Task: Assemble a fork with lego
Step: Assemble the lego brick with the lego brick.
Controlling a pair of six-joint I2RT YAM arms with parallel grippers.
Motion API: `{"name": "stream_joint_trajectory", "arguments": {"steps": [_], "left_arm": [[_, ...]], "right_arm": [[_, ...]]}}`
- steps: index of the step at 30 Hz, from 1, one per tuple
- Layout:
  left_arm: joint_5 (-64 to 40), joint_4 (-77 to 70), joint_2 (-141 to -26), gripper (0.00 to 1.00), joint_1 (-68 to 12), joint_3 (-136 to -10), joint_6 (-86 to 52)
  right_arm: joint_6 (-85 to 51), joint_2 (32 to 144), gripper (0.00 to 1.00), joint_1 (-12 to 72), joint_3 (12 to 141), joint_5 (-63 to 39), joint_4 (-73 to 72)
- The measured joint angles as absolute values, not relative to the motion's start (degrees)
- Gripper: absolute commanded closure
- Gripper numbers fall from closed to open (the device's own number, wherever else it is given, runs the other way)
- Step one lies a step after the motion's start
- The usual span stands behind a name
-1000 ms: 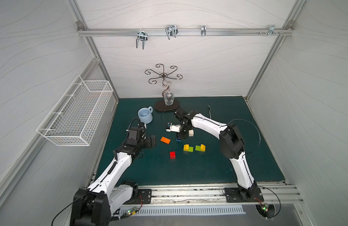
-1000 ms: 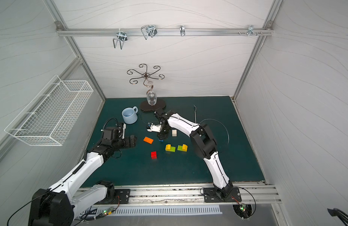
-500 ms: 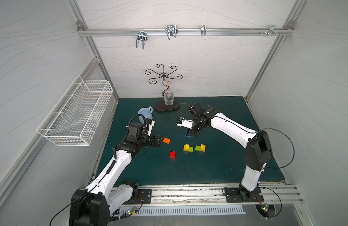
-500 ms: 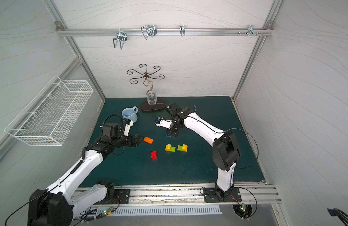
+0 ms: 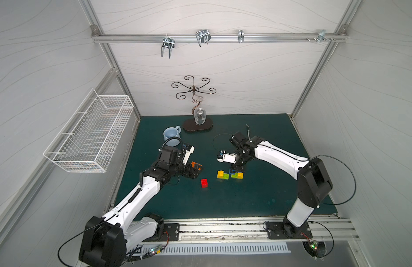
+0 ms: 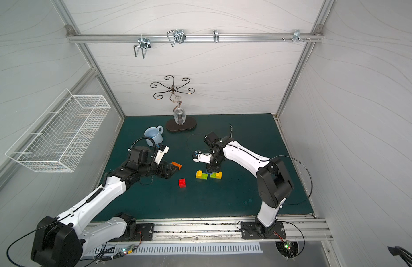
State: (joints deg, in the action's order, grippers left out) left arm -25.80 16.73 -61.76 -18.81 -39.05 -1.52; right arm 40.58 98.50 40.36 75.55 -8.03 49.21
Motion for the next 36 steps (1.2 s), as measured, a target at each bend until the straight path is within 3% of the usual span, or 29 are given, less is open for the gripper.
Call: {"name": "stream_joint_trajectory", "arguments": {"steps": [36], "left_arm": [[-22.61, 16.45, -61.98, 0.00, -18.94, -37.12, -1.02]], "right_arm": [[40.93, 101.30, 1.00, 42.02, 68.84, -2.98, 37.69]]}}
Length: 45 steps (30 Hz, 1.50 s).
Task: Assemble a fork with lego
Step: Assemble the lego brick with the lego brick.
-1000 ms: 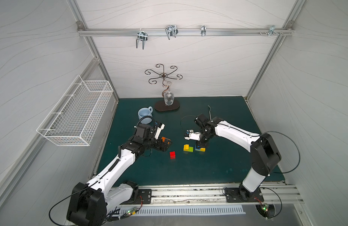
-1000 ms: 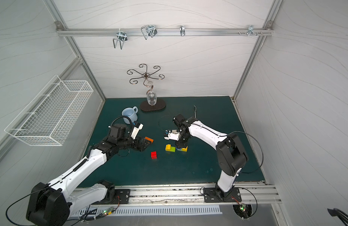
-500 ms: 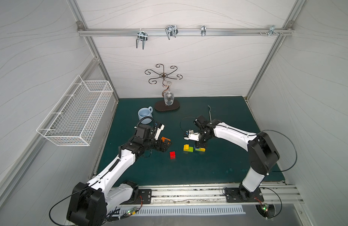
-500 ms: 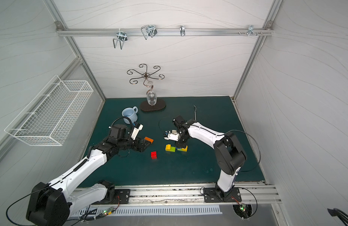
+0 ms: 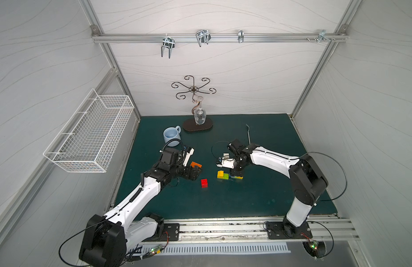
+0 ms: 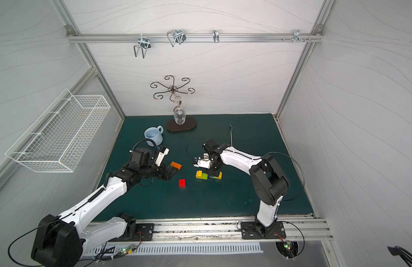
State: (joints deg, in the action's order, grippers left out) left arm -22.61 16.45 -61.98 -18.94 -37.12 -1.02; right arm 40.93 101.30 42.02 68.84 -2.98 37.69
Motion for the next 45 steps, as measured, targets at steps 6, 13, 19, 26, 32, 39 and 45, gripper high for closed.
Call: {"name": "stream_joint_trajectory", "arguments": {"steps": [6, 13, 19, 26, 32, 39, 45], "left_arm": [[-22.26, 16.43, -62.00, 0.00, -18.92, -36.86, -1.02], [-21.82, 16.43, -62.00, 0.00, -18.94, -36.86, -1.02], [-21.65, 16.43, -62.22, 0.00, -18.94, -36.86, -1.02], [-21.63, 16.43, -62.39, 0.00, -18.94, -36.86, -1.06], [-21.63, 16.43, -62.43, 0.00, -18.94, -36.86, -1.08], [-21.61, 16.43, -62.83, 0.00, -18.94, -36.86, -1.10], [-21.58, 16.40, -62.85, 0.00, -18.94, -36.86, -1.17]], "right_arm": [[40.97, 101.36, 1.00, 42.06, 68.27, -2.31, 36.77], [40.99, 101.27, 1.00, 42.15, 67.11, -2.17, 35.09], [40.95, 100.20, 1.00, 42.09, 65.39, -2.42, 33.23], [40.91, 99.98, 1.00, 41.87, 65.01, -2.87, 32.73], [40.32, 99.15, 1.00, 41.25, 64.12, -3.70, 32.03], [39.88, 98.08, 1.00, 41.30, 63.22, -4.01, 32.73], [39.66, 98.02, 1.00, 42.13, 63.26, -3.99, 33.17]]}}
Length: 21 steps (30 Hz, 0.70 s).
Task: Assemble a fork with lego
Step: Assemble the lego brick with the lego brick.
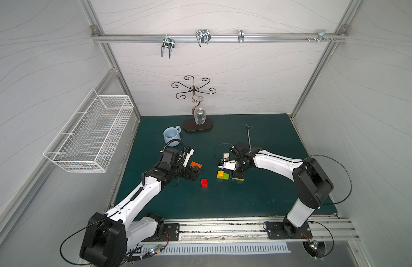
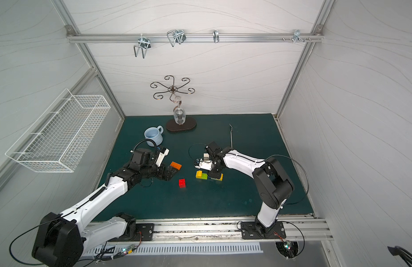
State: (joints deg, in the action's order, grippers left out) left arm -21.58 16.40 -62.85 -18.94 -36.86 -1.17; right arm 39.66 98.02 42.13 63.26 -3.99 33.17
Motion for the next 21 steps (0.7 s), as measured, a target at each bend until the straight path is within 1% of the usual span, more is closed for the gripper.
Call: {"name": "stream_joint_trajectory", "arguments": {"steps": [21], "left_arm": [[-21.37, 16.40, -63.48, 0.00, -18.94, -36.86, -1.26]], "right_arm": [[39.29, 98.52, 1.00, 44.45, 65.41, -4.12, 33.80]]}}
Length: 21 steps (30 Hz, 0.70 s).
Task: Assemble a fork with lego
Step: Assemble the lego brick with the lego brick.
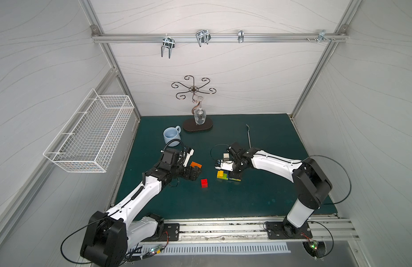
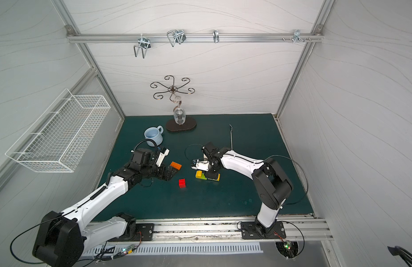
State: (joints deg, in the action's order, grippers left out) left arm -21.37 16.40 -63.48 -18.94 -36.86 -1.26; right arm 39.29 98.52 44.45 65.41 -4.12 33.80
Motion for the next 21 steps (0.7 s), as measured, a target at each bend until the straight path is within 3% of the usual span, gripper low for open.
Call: {"name": "stream_joint_trajectory", "arguments": {"steps": [21], "left_arm": [[-19.62, 16.43, -63.92, 0.00, -18.92, -36.86, -1.76]], "right_arm": [[39.05, 100.86, 1.00, 45.69, 66.57, -3.60, 33.95]]}}
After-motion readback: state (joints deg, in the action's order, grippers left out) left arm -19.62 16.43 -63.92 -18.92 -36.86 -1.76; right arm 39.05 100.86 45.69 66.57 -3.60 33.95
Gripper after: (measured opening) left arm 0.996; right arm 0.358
